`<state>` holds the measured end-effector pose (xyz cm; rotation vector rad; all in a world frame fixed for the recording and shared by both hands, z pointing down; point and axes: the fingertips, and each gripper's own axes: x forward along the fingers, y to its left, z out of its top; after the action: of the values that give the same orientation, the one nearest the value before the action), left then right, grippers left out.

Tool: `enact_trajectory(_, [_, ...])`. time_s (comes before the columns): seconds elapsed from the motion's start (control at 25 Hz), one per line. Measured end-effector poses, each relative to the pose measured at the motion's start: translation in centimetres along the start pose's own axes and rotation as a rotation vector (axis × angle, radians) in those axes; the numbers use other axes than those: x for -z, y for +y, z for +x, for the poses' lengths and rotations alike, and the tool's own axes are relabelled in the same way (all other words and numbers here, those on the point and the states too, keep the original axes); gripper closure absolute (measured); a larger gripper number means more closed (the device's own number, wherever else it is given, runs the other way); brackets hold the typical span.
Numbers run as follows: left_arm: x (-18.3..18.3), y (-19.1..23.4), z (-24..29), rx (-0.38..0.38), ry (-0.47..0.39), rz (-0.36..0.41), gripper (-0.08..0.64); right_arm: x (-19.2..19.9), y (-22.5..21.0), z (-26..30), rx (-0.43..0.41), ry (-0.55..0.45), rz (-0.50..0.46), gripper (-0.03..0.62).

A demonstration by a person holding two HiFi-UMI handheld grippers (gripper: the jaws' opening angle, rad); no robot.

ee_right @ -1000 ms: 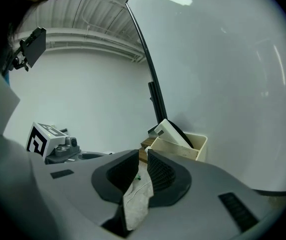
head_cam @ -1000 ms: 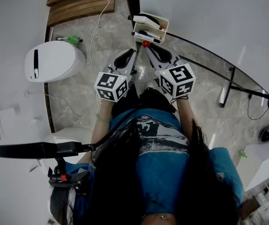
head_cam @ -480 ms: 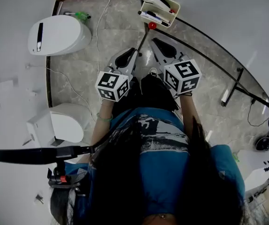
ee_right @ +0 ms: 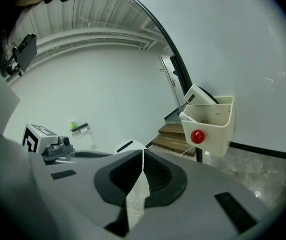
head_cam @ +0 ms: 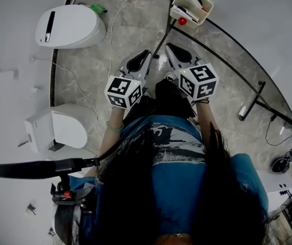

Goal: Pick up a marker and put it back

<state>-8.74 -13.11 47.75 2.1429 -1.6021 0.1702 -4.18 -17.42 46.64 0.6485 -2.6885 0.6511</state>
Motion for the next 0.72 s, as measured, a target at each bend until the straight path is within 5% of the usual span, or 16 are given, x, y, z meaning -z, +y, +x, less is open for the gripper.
enact_trajectory(0.24, [1.2,0.9,-5.6,-0.02,-0.026,0.0,0.529,1.3,5.9,0.0,-0.025,0.001,-0.029,0.574])
enact_trajectory(0.48, [3.6,1.3,-8.0,-0.013,-0.025,0.02,0.529,4.1,7.6,-0.1,-0.01,-0.02,0.041,0.575])
enact_trajectory(0.72, [6.9,-2.9,-17.6,0.023,-0.037,0.037,0.529,8.4,15.7,-6.4,0.037,-0.037,0.062,0.575])
